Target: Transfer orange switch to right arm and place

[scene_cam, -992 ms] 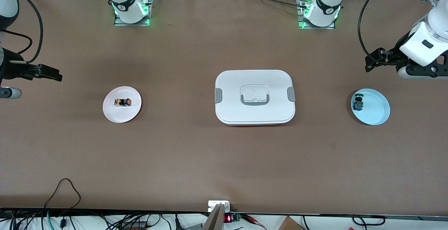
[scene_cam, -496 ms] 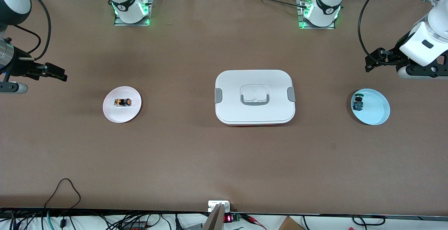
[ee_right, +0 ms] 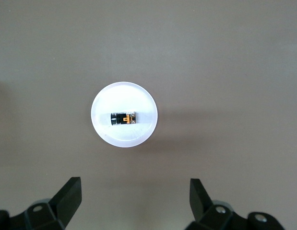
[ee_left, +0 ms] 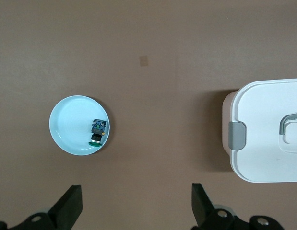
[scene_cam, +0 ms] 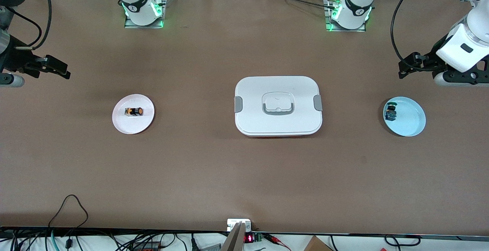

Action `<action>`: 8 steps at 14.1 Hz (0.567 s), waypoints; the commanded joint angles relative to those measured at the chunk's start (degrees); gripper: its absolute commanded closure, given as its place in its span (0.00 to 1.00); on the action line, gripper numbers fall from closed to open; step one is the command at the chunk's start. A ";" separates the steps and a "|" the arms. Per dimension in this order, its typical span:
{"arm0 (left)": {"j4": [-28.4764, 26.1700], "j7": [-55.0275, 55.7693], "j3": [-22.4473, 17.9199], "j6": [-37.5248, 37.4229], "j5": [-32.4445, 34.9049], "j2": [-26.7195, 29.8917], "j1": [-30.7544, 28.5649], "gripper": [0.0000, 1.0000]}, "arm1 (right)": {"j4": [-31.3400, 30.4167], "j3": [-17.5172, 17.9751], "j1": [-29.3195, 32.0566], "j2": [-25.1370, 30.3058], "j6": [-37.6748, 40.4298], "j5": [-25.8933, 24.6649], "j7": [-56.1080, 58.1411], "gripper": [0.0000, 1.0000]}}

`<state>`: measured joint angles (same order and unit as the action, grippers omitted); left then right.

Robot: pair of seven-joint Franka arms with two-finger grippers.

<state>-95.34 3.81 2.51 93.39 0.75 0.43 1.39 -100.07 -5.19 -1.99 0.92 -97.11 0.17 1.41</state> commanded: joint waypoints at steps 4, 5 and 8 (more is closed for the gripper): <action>-0.02 0.50 0.30 -0.23 -0.75 0.89 -0.25 0.00 | 1.72 1.15 0.76 1.72 1.57 0.35 -3.16 0.00; -0.02 0.50 0.30 -0.23 -0.75 0.89 -0.25 0.00 | 1.98 1.32 0.59 1.72 2.19 0.18 -3.08 0.00; -0.02 0.50 0.30 -0.23 -0.75 0.89 -0.25 0.00 | 2.25 1.76 0.58 1.72 4.21 -0.09 -1.94 0.00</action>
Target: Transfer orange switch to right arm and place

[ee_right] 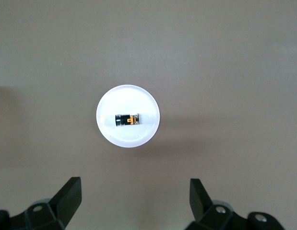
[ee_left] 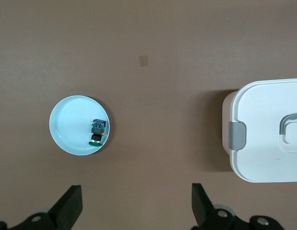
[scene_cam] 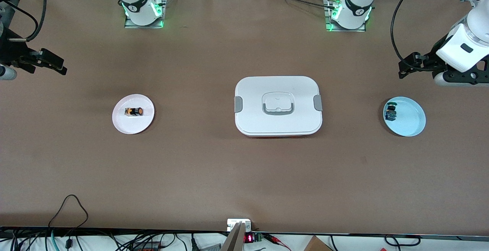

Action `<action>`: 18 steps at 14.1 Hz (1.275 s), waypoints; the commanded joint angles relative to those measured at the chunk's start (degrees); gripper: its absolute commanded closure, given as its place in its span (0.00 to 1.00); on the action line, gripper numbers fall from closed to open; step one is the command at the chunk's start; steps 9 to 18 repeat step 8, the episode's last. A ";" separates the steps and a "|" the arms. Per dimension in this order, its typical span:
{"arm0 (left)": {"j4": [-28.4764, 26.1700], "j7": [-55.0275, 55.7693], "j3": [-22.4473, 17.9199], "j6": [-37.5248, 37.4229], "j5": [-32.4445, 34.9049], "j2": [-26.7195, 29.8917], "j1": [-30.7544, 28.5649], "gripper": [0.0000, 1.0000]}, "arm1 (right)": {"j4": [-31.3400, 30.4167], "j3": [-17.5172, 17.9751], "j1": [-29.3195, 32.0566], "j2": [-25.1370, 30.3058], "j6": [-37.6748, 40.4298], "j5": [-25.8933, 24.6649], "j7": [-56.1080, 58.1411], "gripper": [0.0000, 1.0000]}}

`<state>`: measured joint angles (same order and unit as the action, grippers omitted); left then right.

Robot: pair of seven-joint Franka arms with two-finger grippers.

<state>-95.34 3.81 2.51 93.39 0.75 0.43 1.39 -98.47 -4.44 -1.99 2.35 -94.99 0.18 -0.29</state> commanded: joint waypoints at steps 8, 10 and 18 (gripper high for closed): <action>-0.02 0.58 0.30 -0.23 -0.75 0.89 -0.25 0.00 | 1.09 1.19 0.50 0.20 4.81 -0.18 -0.15 0.00; -0.02 0.58 0.30 -0.23 -0.75 0.89 -0.25 0.00 | 1.09 1.19 0.50 0.20 4.81 -0.18 -0.15 0.00; -0.02 0.58 0.30 -0.23 -0.75 0.89 -0.25 0.00 | 1.09 1.19 0.50 0.20 4.81 -0.18 -0.15 0.00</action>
